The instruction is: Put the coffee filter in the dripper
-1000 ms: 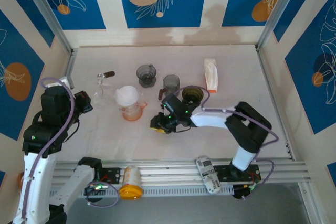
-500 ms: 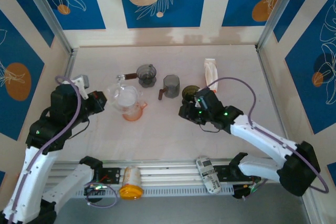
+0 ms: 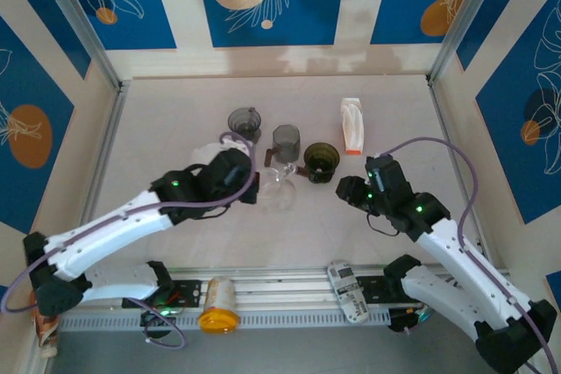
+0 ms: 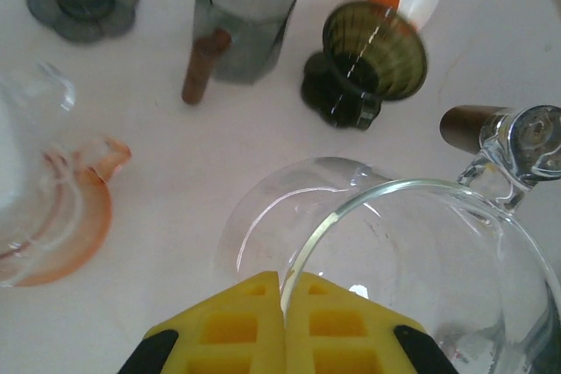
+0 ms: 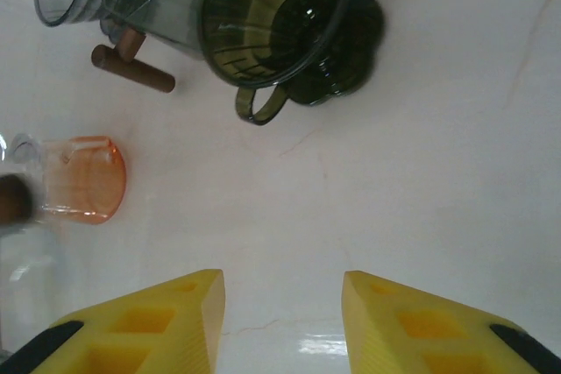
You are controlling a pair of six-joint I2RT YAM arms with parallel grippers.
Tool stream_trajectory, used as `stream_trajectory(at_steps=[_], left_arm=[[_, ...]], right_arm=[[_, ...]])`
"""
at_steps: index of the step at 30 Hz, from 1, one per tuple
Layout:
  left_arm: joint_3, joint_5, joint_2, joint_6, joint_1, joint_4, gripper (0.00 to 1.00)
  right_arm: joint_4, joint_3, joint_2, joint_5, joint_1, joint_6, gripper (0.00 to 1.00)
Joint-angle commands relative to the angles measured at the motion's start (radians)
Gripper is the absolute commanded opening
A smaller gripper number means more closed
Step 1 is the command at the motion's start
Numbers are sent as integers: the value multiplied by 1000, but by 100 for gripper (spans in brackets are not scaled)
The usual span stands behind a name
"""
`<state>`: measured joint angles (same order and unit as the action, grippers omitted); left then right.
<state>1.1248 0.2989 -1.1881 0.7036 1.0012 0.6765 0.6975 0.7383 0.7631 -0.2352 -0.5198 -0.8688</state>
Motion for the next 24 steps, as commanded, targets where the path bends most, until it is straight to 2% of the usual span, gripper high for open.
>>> stream_trajectory(at_steps=[1, 6, 11, 18, 24], left_arm=[[-23, 13, -65, 37, 28, -115, 0], [-79, 20, -159, 42, 47, -184, 0], [-141, -35, -227, 66, 46, -284, 0], [-160, -50, -265, 71, 49, -292, 0], [-174, -64, -255, 79, 52, -297, 26]], right_arm=[[86, 24, -39, -37, 18, 41, 41], [89, 11, -53, -17, 25, 43, 41], [80, -1, -56, -5, 29, 45, 42], [46, 4, -9, 58, 33, 55, 45], [-12, 55, 150, 95, 53, 65, 48]])
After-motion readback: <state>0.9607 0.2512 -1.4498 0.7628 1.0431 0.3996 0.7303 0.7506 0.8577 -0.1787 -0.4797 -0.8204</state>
